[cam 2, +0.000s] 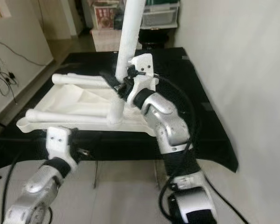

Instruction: Building children table

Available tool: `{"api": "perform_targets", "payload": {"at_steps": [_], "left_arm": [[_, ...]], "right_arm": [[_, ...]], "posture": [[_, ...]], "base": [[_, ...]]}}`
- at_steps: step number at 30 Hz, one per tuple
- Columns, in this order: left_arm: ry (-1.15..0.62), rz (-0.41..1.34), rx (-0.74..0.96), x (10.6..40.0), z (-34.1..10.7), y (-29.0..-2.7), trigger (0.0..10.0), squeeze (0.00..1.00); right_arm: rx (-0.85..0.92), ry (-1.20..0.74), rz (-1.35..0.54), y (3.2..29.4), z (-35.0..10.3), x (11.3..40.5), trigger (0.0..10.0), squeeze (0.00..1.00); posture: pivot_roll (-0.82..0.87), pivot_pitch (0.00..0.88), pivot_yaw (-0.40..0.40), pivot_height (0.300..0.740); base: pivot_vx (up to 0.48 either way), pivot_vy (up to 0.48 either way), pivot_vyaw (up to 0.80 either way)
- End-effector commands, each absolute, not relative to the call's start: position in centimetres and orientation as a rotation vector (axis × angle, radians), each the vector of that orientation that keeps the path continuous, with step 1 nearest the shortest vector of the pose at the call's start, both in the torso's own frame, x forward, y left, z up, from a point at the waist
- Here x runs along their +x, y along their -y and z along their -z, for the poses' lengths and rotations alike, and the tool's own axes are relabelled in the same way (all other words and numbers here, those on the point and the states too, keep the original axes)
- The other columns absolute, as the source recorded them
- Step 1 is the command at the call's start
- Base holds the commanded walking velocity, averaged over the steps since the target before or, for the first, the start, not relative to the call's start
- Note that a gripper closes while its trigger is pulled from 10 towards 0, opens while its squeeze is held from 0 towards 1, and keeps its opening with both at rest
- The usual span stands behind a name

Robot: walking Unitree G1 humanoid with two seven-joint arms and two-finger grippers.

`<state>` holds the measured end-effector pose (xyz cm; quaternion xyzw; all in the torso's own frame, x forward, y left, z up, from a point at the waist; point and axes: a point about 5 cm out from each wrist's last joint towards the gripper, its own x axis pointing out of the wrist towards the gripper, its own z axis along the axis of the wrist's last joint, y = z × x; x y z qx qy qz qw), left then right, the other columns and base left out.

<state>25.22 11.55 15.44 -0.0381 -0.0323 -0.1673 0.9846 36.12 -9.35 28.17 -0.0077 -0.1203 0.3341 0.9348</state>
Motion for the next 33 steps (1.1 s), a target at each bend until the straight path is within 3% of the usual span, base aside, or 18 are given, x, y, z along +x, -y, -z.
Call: {"api": "perform_targets", "payload": {"at_steps": [1,9,20,24,33], "left_arm": [[0.063,0.348,-0.046,24.8,-15.5,-11.6,10.0,0.0],[0.063,0.371,-0.022,23.5,-15.8,-11.4,10.0,0.0],[0.085,0.4,0.006,21.7,-17.0,-11.5,10.0,0.0],[0.091,0.47,-0.01,20.1,-17.7,-10.9,10.0,0.0],[0.086,0.505,-0.012,18.9,-18.0,-10.4,10.0,0.0]], "right_arm": [[-0.042,0.264,-0.674,9.7,-28.8,36.7,10.0,0.0],[-0.058,0.27,-0.695,11.1,-30.6,38.1,10.0,0.0],[-0.101,0.333,-1.089,11.9,-33.7,37.3,10.0,0.0],[-0.158,0.362,-1.348,12.1,-35.4,36.3,10.0,0.0],[-0.228,0.308,-1.446,12.6,-36.1,36.3,10.0,0.0]], "posture": [[-0.03,0.092,0.081,0.74],[0.0,0.169,0.083,0.74],[0.01,0.268,0.115,0.74],[0.02,0.311,0.123,0.74],[0.03,0.34,0.124,0.74]], "base": [[0.0,0.0,0.0],[0.0,0.0,0.0],[0.0,0.0,0.0],[0.0,0.0,0.0],[0.0,0.0,0.0]]}}
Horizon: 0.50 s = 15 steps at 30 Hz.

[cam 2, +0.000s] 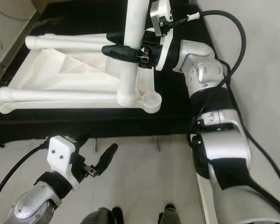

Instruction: Building children table

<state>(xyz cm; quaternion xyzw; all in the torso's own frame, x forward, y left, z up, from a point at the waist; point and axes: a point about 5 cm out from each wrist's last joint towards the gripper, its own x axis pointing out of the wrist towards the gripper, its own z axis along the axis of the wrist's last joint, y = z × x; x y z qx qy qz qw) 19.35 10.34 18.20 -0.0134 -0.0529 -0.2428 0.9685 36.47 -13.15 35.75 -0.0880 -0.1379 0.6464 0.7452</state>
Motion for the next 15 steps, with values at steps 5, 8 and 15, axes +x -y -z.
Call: {"api": "perform_targets", "payload": {"at_steps": [5,8,15], "left_arm": [[0.087,0.525,-0.035,18.5,-18.3,-10.3,10.0,0.0],[0.095,0.539,-0.041,18.2,-18.6,-10.2,10.0,0.0],[0.099,0.548,-0.043,18.1,-18.8,-10.2,10.0,0.0]], "right_arm": [[-0.292,0.283,-1.466,13.2,-37.1,36.5,10.0,0.0],[-0.288,0.302,-1.473,14.1,-38.4,36.3,10.0,0.0],[-0.276,0.314,-1.531,14.9,-39.4,35.8,10.0,0.0]], "posture": [[0.02,0.362,0.122,0.74],[0.02,0.366,0.121,0.74],[0.02,0.369,0.118,0.74]], "base": [[0.0,0.0,0.0],[0.0,0.0,0.0],[0.0,0.0,0.0]]}}
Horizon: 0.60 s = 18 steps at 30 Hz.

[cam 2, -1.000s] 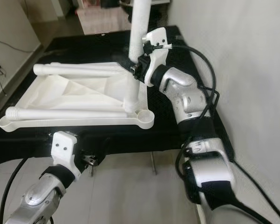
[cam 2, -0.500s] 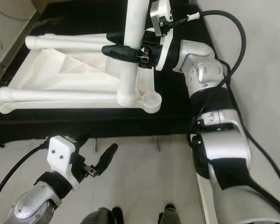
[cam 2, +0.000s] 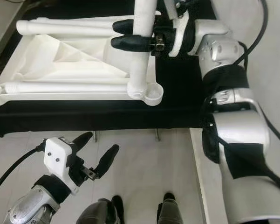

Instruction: Building children table

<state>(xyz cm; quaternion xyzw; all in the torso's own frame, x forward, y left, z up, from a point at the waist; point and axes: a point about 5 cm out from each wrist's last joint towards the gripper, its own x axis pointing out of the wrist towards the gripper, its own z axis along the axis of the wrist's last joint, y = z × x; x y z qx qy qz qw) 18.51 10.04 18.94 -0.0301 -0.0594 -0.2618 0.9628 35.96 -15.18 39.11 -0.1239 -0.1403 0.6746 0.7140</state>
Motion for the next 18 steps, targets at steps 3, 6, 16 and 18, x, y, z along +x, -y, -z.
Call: {"api": "perform_targets", "payload": {"at_steps": [3,6,16,18], "left_arm": [[0.1,0.552,-0.044,18.15,-18.85,-10.18,10.0,0.0],[0.102,0.556,-0.044,18.26,-18.88,-10.19,10.0,0.0],[0.103,0.561,-0.043,18.24,-18.96,-10.2,10.0,0.0],[0.104,0.561,-0.042,18.19,-18.97,-10.19,10.0,0.0]], "right_arm": [[-0.287,0.294,-1.553,15.04,-39.53,35.51,10.0,0.0],[-0.307,0.269,-1.563,14.89,-39.21,35.5,10.0,0.0],[-0.333,0.248,-1.54,14.61,-38.8,36.04,10.0,0.0],[-0.331,0.246,-1.537,14.64,-38.79,36.1,10.0,0.0]], "posture": [[0.01,0.368,0.116,0.74],[0.01,0.367,0.116,0.74],[0.01,0.369,0.112,0.74],[0.01,0.369,0.111,0.74]], "base": [[0.0,0.0,0.0],[0.0,0.0,0.0],[0.0,0.0,0.0],[0.0,0.0,0.0]]}}
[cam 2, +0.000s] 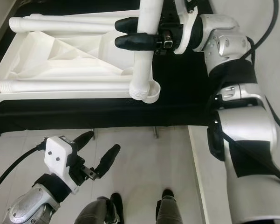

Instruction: Building children table

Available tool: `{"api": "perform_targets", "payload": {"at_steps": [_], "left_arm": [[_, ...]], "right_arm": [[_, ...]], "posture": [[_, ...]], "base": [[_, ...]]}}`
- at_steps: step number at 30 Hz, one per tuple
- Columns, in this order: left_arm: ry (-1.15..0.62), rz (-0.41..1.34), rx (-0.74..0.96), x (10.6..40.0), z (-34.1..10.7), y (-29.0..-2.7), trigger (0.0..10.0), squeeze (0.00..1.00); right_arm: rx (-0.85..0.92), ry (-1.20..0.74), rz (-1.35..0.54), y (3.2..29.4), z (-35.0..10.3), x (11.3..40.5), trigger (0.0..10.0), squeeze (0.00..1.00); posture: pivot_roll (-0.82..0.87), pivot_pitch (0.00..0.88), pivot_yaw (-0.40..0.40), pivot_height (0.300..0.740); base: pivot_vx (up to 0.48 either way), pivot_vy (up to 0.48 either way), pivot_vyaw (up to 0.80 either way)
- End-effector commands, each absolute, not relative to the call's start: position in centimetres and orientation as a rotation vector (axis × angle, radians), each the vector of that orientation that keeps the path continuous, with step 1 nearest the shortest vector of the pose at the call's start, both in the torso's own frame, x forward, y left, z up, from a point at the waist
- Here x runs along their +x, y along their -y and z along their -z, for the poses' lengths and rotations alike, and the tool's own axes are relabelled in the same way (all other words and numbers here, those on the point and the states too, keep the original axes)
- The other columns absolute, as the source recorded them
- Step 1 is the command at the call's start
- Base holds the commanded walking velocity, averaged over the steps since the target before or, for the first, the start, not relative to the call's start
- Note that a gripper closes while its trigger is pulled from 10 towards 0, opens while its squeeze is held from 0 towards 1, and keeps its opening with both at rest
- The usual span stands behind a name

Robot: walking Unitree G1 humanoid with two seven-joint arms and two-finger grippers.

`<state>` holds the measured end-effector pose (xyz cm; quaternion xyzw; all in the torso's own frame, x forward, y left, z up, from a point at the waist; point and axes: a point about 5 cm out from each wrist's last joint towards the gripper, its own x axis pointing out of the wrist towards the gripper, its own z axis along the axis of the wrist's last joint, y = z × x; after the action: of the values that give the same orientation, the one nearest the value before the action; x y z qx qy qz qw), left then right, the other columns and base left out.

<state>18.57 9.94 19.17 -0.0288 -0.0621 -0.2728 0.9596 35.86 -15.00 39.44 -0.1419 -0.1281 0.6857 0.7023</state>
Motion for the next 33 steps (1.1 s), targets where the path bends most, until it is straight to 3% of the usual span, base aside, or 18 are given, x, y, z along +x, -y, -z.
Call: {"api": "perform_targets", "payload": {"at_steps": [1,33], "left_arm": [[0.104,0.562,-0.042,18.2,-19.0,-10.2,10.0,0.0],[0.103,0.568,-0.045,18.0,-19.3,-10.1,10.0,0.0]], "right_arm": [[-0.331,0.239,-1.537,14.6,-38.7,36.1,10.0,0.0],[-0.324,0.23,-1.477,16.2,-39.4,36.3,10.0,0.0]], "posture": [[0.01,0.371,0.111,0.74],[0.02,0.389,0.109,0.74]], "base": [[0.0,0.0,0.0],[0.0,0.0,0.0]]}}
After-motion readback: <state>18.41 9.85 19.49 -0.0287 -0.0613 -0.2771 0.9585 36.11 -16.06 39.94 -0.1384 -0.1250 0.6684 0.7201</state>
